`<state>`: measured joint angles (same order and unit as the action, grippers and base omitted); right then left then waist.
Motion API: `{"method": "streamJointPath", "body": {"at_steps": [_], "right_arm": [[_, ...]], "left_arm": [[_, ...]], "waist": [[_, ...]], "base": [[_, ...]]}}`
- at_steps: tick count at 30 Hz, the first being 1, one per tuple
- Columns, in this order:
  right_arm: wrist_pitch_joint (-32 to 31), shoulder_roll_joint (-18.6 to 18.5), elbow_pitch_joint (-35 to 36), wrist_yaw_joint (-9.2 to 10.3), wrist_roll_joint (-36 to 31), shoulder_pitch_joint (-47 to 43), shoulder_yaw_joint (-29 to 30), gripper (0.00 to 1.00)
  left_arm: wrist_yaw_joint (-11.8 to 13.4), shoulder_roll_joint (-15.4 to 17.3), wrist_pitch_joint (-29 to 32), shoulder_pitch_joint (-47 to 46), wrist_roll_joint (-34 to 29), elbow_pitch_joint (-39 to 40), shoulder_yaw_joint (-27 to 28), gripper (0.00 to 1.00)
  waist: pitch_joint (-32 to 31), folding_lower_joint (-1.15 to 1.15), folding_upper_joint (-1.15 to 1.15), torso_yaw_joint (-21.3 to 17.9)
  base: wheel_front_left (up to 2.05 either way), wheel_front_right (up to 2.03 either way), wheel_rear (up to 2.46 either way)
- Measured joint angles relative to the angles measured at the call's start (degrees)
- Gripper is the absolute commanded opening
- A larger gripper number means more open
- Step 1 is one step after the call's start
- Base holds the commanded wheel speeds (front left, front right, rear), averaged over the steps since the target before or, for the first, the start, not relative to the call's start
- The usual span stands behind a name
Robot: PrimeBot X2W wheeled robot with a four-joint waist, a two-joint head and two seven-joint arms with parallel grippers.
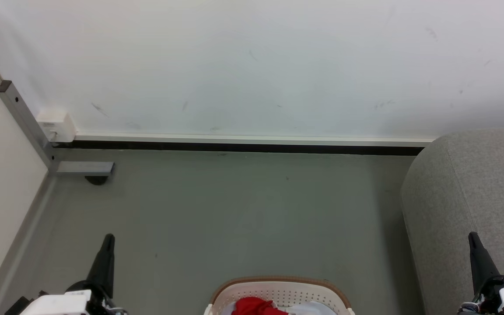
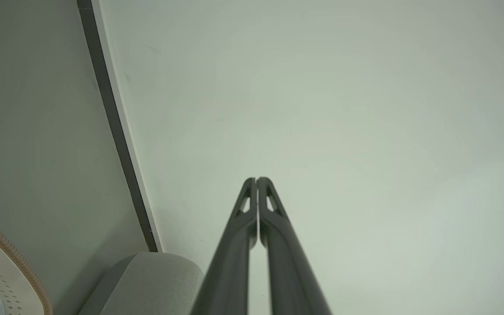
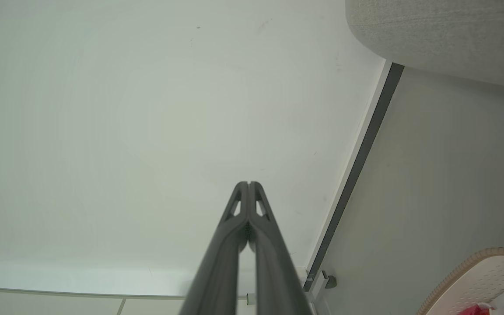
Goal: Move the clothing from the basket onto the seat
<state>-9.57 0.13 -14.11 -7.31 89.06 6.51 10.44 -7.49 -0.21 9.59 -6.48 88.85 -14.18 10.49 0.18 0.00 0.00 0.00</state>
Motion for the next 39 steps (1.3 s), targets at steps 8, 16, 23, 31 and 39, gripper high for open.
{"method": "streamJointPath", "body": {"at_steps": [8, 16, 23, 31, 39], "right_arm": [[0.0, 0.0, 0.0, 0.00, 0.0, 0.0, 0.0, 0.00], [0.0, 0.0, 0.0, 0.01, 0.0, 0.0, 0.0, 0.00], [0.0, 0.0, 0.0, 0.00, 0.0, 0.0, 0.0, 0.00], [0.0, 0.0, 0.0, 0.00, 0.0, 0.0, 0.0, 0.00], [0.3, 0.4, -2.1, 0.19, 0.0, -2.2, -0.3, 1.00]], "left_arm": [[0.0, 0.0, 0.0, 0.0, 0.0, 0.0, 0.0, 0.00], [0.0, 0.0, 0.0, 0.0, 0.0, 0.0, 0.0, 0.00], [0.0, 0.0, 0.0, 0.0, 0.0, 0.0, 0.0, 0.00], [0.0, 0.0, 0.0, 0.0, 0.0, 0.0, 0.0, 0.00], [0.0, -0.8, -0.3, 2.2, 0.0, -2.2, -0.4, 1.00]], "waist": [[0.0, 0.00, 0.00, 0.0], [0.0, 0.00, 0.00, 0.0], [0.0, 0.00, 0.00, 0.0], [0.0, 0.00, 0.00, 0.0], [0.0, 0.00, 0.00, 0.0]], "base": [[0.00, 0.00, 0.00], [0.00, 0.00, 0.00], [0.00, 0.00, 0.00], [0.00, 0.00, 0.00], [0.00, 0.00, 0.00]]}}
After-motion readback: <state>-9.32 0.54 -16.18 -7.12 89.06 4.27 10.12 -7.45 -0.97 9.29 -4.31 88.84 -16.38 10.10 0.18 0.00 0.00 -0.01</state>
